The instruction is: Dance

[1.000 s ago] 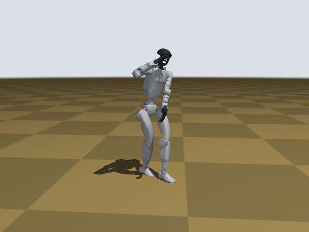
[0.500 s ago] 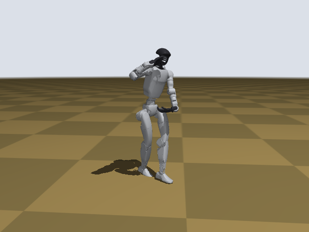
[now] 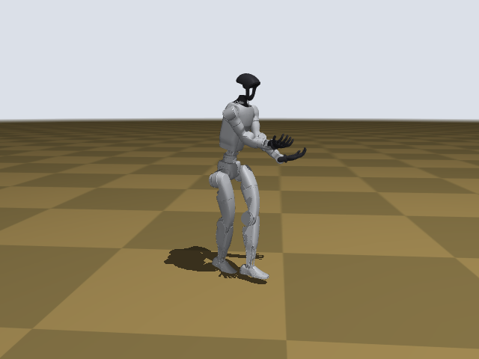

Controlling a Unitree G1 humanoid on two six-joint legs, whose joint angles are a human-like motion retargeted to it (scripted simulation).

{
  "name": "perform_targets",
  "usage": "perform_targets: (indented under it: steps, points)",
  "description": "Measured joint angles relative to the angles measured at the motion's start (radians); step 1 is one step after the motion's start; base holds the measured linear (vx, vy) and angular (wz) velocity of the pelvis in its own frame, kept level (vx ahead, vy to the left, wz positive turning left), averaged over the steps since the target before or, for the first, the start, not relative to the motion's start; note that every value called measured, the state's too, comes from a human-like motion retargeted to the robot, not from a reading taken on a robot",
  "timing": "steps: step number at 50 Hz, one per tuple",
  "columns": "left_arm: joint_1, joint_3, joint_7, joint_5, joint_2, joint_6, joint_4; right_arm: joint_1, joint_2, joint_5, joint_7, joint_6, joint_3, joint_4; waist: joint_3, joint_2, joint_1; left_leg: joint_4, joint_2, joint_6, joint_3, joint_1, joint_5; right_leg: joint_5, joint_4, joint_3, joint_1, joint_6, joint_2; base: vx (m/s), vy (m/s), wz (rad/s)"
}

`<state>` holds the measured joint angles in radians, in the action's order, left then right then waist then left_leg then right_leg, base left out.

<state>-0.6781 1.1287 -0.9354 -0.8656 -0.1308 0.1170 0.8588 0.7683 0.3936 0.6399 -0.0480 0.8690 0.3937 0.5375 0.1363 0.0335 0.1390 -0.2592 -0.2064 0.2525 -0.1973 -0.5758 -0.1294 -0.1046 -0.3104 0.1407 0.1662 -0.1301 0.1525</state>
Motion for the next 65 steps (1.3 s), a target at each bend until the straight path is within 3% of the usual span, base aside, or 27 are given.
perform_targets:
  steps: [2, 3, 5, 8, 13, 15, 17, 20, 22, 23, 25, 27, 30, 32, 34, 38, 41, 46, 48, 51, 52, 53, 58, 60, 62, 65]
  points:
    - [0.068, 0.071, 0.064, -0.033, -0.015, -0.029, 0.052, -0.039, -0.011, -0.124, -0.240, 0.135, -0.007, 0.217, 0.004, 0.004, 0.025, -0.011, -0.011, 0.009, 0.022, -0.008, 0.040, 0.003, 0.015, 0.012, 0.000, -0.003, -0.003, -0.14, -0.41, 0.43]
    - [0.102, 0.101, 0.103, -0.043, -0.025, -0.055, 0.078, -0.056, -0.029, -0.235, -0.386, 0.150, -0.013, 0.323, 0.006, 0.007, 0.045, -0.023, -0.011, 0.009, 0.024, -0.017, 0.057, 0.006, 0.020, 0.019, 0.003, -0.009, -0.005, -0.12, -0.46, 0.18]
    - [0.175, 0.148, 0.205, -0.073, -0.054, -0.126, 0.118, -0.088, -0.060, -0.525, -0.683, 0.092, -0.040, 0.516, 0.009, 0.012, 0.086, -0.049, -0.012, 0.009, 0.023, -0.039, 0.082, 0.011, 0.023, 0.019, 0.010, -0.017, -0.009, -0.10, -0.40, 0.05]
    - [0.275, 0.192, 0.395, -0.162, -0.085, -0.261, 0.163, -0.132, -0.081, -0.757, -0.734, -0.001, -0.137, 0.771, 0.019, 0.020, 0.114, -0.081, -0.021, 0.009, 0.024, -0.054, 0.113, 0.016, 0.032, 0.027, 0.007, -0.023, -0.018, -0.10, -0.38, 0.25]
    - [0.405, 0.246, 0.811, -0.213, -0.076, -0.575, 0.225, -0.170, -0.150, -0.981, -0.444, -0.110, -0.407, 1.054, 0.014, 0.034, 0.133, -0.098, -0.037, 0.009, 0.019, -0.052, 0.165, 0.044, 0.024, 0.027, 0.004, -0.021, -0.036, -0.05, -0.31, 0.15]
    - [0.424, 0.245, 1.019, -0.152, -0.056, -0.701, 0.227, -0.178, -0.170, -1.027, -0.298, -0.199, -0.508, 1.061, 0.010, 0.041, 0.133, -0.092, -0.043, 0.009, 0.016, -0.038, 0.184, 0.071, 0.023, 0.037, -0.002, -0.017, -0.044, -0.03, -0.28, 0.17]
    - [0.418, 0.224, 1.254, -0.024, -0.034, -0.770, 0.200, -0.169, -0.174, -1.028, -0.123, -0.328, -0.549, 1.035, 0.007, 0.044, 0.125, -0.079, -0.050, 0.009, 0.015, -0.018, 0.198, 0.107, 0.019, 0.059, -0.014, 0.000, -0.054, -0.06, -0.25, 0.16]
    - [0.388, 0.105, 1.542, 0.257, -0.012, -0.730, 0.081, -0.106, -0.215, -0.974, 0.321, -0.588, -0.601, 0.936, 0.010, 0.052, 0.125, -0.052, -0.052, 0.009, -0.002, 0.019, 0.219, 0.164, -0.021, 0.033, -0.014, 0.124, -0.052, -0.11, -0.22, -0.11]
    - [0.382, -0.025, 1.603, 0.447, 0.005, -0.641, -0.038, -0.055, -0.271, -1.037, 0.691, -0.768, -0.626, 0.831, 0.006, 0.047, 0.132, -0.044, -0.035, 0.009, -0.020, 0.036, 0.236, 0.235, -0.089, -0.035, 0.010, 0.230, -0.035, -0.09, -0.11, -0.66]
    - [0.382, -0.096, 1.600, 0.520, 0.026, -0.589, -0.110, -0.024, -0.297, -1.091, 0.879, -0.837, -0.635, 0.766, 0.005, 0.043, 0.132, -0.046, -0.014, 0.009, -0.036, 0.041, 0.247, 0.284, -0.131, -0.059, 0.029, 0.287, -0.027, -0.08, -0.16, -0.92]
    - [0.378, -0.225, 1.575, 0.621, 0.091, -0.488, -0.243, 0.027, -0.338, -1.199, 1.177, -0.882, -0.635, 0.641, 0.002, 0.027, 0.110, -0.063, 0.032, 0.009, -0.055, 0.053, 0.270, 0.395, -0.237, -0.061, 0.077, 0.392, -0.006, -0.01, -0.16, -0.96]
    - [0.342, -0.318, 1.548, 0.700, 0.163, -0.407, -0.346, 0.043, -0.376, -1.243, 1.303, -0.839, -0.617, 0.513, -0.011, 0.002, 0.094, -0.087, 0.088, 0.009, -0.067, 0.068, 0.288, 0.443, -0.392, 0.058, 0.132, 0.277, -0.063, 0.11, 0.03, -1.02]
    - [0.226, -0.456, 1.441, 0.776, 0.253, -0.329, -0.424, 0.028, -0.431, -1.194, 1.280, -0.782, -0.554, 0.339, -0.017, -0.032, 0.049, -0.132, 0.137, 0.009, -0.072, 0.082, 0.302, 0.232, -0.718, 0.090, 0.283, -0.090, -0.118, 0.12, 0.06, -0.29]
    - [0.129, -0.552, 1.328, 0.805, 0.267, -0.305, -0.422, -0.007, -0.428, -1.115, 1.203, -0.792, -0.463, 0.274, -0.010, -0.033, -0.005, -0.131, 0.116, 0.009, -0.054, 0.110, 0.303, 0.173, -0.853, -0.012, 0.389, -0.131, -0.100, 0.13, 0.05, 0.64]
    - [0.036, -0.633, 1.170, 0.814, 0.249, -0.316, -0.386, -0.047, -0.386, -1.012, 1.142, -0.797, -0.343, 0.251, -0.005, -0.026, -0.048, -0.128, 0.099, 0.009, -0.043, 0.124, 0.294, 0.146, -0.904, -0.101, 0.484, -0.131, -0.071, 0.09, -0.02, 0.72]
    - [-0.092, -0.740, 0.846, 0.762, 0.120, -0.361, -0.244, -0.106, -0.240, -0.737, 1.052, -0.790, -0.048, 0.290, 0.009, -0.006, -0.133, -0.142, 0.068, 0.009, -0.035, 0.160, 0.287, 0.126, -0.770, -0.215, 0.584, -0.129, -0.065, 0.11, -0.08, 0.72]
    - [-0.119, -0.786, 0.629, 0.710, -0.020, -0.361, -0.123, -0.132, -0.149, -0.466, 1.023, -0.746, 0.171, 0.358, 0.024, 0.023, -0.203, -0.126, 0.011, 0.000, -0.029, 0.216, 0.273, 0.157, -0.522, -0.299, 0.594, -0.089, -0.119, 0.15, -0.02, 0.78]
    - [-0.091, -0.856, 0.304, 0.727, -0.186, -0.254, 0.171, -0.217, -0.096, -0.012, 0.983, -0.696, 0.470, 0.514, 0.055, 0.105, -0.286, -0.122, -0.086, -0.025, -0.003, 0.328, 0.281, 0.384, -0.019, -0.448, 0.480, 0.048, -0.187, 0.21, -0.14, 0.60]
    - [-0.069, -0.912, 0.210, 0.786, -0.204, -0.228, 0.314, -0.286, -0.105, 0.110, 0.949, -0.700, 0.551, 0.590, 0.068, 0.141, -0.320, -0.129, -0.130, -0.030, 0.028, 0.375, 0.291, 0.478, 0.114, -0.522, 0.421, 0.141, -0.215, 0.26, -0.20, 0.78]
    - [-0.013, -1.013, 0.111, 0.933, -0.197, -0.225, 0.475, -0.427, -0.125, 0.185, 0.879, -0.730, 0.606, 0.696, 0.075, 0.191, -0.363, -0.150, -0.179, -0.037, 0.069, 0.423, 0.308, 0.600, 0.182, -0.570, 0.344, 0.343, -0.252, 0.22, -0.32, 0.76]
    - [0.018, -1.039, 0.084, 1.003, -0.190, -0.230, 0.502, -0.479, -0.131, 0.184, 0.843, -0.742, 0.604, 0.727, 0.076, 0.202, -0.369, -0.166, -0.175, -0.050, 0.082, 0.435, 0.319, 0.614, 0.168, -0.556, 0.323, 0.392, -0.245, 0.26, -0.69, 0.42]
    - [0.055, -1.062, 0.062, 1.091, -0.173, -0.237, 0.509, -0.526, -0.138, 0.168, 0.804, -0.747, 0.592, 0.761, 0.084, 0.203, -0.372, -0.201, -0.141, -0.075, 0.105, 0.448, 0.348, 0.624, 0.129, -0.518, 0.297, 0.392, -0.202, 0.22, -0.71, 0.47]
    - [0.206, -1.160, 0.159, 1.347, -0.058, -0.347, 0.541, -0.779, -0.201, -0.135, 0.634, -0.723, 0.463, 0.778, 0.035, 0.168, -0.397, -0.200, -0.086, -0.115, 0.189, 0.447, 0.388, 0.457, 0.056, -0.519, 0.287, 0.392, -0.132, 0.12, -0.53, 0.81]
    - [0.282, -1.150, 0.219, 1.373, -0.006, -0.358, 0.527, -0.877, -0.230, -0.315, 0.644, -0.691, 0.411, 0.705, 0.024, 0.140, -0.399, -0.180, -0.039, -0.130, 0.232, 0.460, 0.410, 0.352, -0.010, -0.544, 0.302, 0.392, -0.086, 0.16, -0.74, 1.15]
    - [0.361, -1.050, 0.279, 1.236, 0.003, -0.341, 0.513, -0.981, -0.260, -0.437, 0.640, -0.627, 0.350, 0.592, 0.016, 0.113, -0.419, -0.165, -0.008, -0.121, 0.291, 0.486, 0.426, 0.240, -0.060, -0.632, 0.272, 0.392, -0.049, 0.19, -0.42, 1.78]
    - [0.450, -0.764, 0.320, 0.995, -0.015, -0.276, 0.506, -1.178, -0.320, -0.496, 0.579, -0.479, 0.205, 0.354, -0.001, 0.088, -0.492, -0.150, 0.011, -0.100, 0.388, 0.526, 0.419, 0.113, -0.087, -0.707, 0.192, 0.392, -0.066, 0.13, -0.24, 2.18]
